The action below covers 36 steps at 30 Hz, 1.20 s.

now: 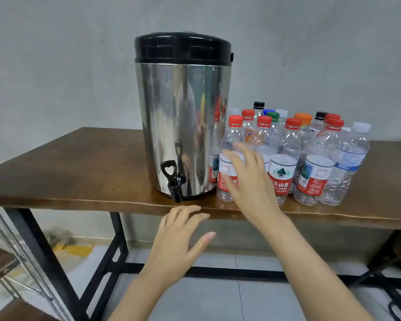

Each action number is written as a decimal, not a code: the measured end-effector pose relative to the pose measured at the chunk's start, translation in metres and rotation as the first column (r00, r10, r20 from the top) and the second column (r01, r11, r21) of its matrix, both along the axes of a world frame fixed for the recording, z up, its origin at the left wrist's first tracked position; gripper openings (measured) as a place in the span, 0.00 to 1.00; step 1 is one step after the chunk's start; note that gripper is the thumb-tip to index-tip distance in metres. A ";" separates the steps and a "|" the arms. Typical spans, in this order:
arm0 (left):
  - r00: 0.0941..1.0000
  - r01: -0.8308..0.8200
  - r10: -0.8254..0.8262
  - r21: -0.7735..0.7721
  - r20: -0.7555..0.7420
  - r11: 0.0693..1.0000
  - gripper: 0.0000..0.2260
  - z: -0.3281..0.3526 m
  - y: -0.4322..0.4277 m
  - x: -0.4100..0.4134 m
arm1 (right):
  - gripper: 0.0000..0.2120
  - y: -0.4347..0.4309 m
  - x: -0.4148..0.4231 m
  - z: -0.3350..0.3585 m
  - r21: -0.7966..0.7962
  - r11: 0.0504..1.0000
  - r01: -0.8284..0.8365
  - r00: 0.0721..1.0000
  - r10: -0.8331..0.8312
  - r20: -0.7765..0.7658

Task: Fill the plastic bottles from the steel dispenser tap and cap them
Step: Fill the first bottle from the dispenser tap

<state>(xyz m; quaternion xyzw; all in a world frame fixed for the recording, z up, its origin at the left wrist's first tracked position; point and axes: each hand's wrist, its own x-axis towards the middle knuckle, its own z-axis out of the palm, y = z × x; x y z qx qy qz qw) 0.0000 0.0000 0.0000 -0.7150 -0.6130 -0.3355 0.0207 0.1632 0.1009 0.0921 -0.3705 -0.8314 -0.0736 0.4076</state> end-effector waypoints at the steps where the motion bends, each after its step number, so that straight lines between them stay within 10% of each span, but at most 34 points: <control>1: 1.000 0.000 0.000 -0.014 0.004 1.000 0.29 -0.001 0.001 0.001 | 0.22 0.013 -0.008 0.012 0.094 0.995 0.028 0.999 -0.026 -0.025; 8: 1.000 -0.020 0.019 -0.052 -0.021 0.998 0.29 0.003 0.009 0.003 | 0.19 0.068 -0.035 0.058 0.069 0.962 0.263 0.958 -0.269 0.098; 14: 1.000 0.009 -0.009 -0.052 0.011 0.999 0.27 0.010 0.007 0.008 | 0.11 0.049 -0.035 0.052 0.105 0.994 0.009 0.988 0.007 -0.151; 22: 0.824 0.044 -0.058 0.037 0.563 0.998 0.36 0.028 0.003 0.023 | 0.13 -0.032 -0.025 0.051 0.055 0.941 -0.335 0.896 0.336 -0.290; 27: 0.705 -0.069 0.023 0.036 0.709 0.997 0.30 0.023 -0.003 0.031 | 0.16 -0.051 -0.021 0.032 -0.208 0.894 -0.397 0.911 0.356 -0.210; 31: 0.732 -0.105 0.114 -0.054 0.672 0.993 0.29 0.008 -0.010 0.027 | 0.24 -0.054 -0.018 0.036 -0.281 0.959 0.023 0.987 0.022 0.157; 36: 0.759 -0.097 0.143 -0.108 0.635 0.989 0.27 -0.006 -0.017 0.017 | 0.15 -0.043 -0.016 0.031 -0.441 0.886 -0.141 0.960 0.232 0.158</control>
